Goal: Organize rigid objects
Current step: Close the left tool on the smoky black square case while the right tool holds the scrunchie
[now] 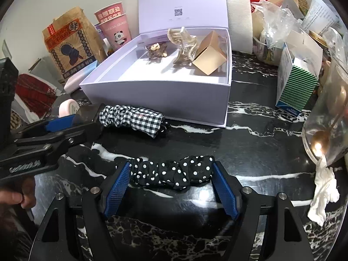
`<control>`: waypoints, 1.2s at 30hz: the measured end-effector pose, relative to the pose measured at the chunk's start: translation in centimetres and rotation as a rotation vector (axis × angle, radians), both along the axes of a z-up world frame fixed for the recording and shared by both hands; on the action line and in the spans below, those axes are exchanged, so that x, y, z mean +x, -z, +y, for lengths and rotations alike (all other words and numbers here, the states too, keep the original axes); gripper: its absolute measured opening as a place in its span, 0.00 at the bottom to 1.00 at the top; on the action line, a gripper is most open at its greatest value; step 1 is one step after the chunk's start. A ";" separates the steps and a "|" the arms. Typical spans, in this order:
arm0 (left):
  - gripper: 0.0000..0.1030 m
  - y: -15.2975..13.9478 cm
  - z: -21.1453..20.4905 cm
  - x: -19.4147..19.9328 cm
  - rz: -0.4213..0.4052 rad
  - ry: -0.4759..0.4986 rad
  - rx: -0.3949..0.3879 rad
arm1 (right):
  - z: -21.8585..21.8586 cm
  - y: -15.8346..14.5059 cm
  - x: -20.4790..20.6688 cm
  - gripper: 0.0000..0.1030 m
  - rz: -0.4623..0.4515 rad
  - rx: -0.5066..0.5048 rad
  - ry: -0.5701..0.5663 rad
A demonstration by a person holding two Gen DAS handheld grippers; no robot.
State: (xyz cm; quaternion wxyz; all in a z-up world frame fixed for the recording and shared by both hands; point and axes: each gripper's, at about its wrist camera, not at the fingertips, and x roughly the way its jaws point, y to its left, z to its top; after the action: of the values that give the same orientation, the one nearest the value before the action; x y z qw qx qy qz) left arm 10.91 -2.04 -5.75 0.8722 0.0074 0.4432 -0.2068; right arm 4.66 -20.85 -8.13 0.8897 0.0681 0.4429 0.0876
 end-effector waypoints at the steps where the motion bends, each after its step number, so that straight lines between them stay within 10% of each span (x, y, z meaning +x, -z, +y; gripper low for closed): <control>1: 0.61 0.1 -0.1 0.1 0.004 -0.003 0.002 | 0.0 0.0 0.0 0.73 0.000 0.001 0.001; 10: 0.41 0.7 0.9 1.1 0.037 -0.073 -0.015 | -0.3 0.0 0.1 0.73 0.001 0.010 0.010; 36: 0.41 0.7 1.1 -5.0 0.016 0.058 0.033 | 0.3 0.0 -3.4 0.75 -0.004 -0.005 -0.067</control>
State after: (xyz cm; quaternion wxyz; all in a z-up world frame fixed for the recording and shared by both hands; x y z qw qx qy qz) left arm 5.88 -0.91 -6.45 0.8621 0.0331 0.4531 -0.2246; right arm 1.24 -20.51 -8.16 0.8873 0.0507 0.4434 0.1163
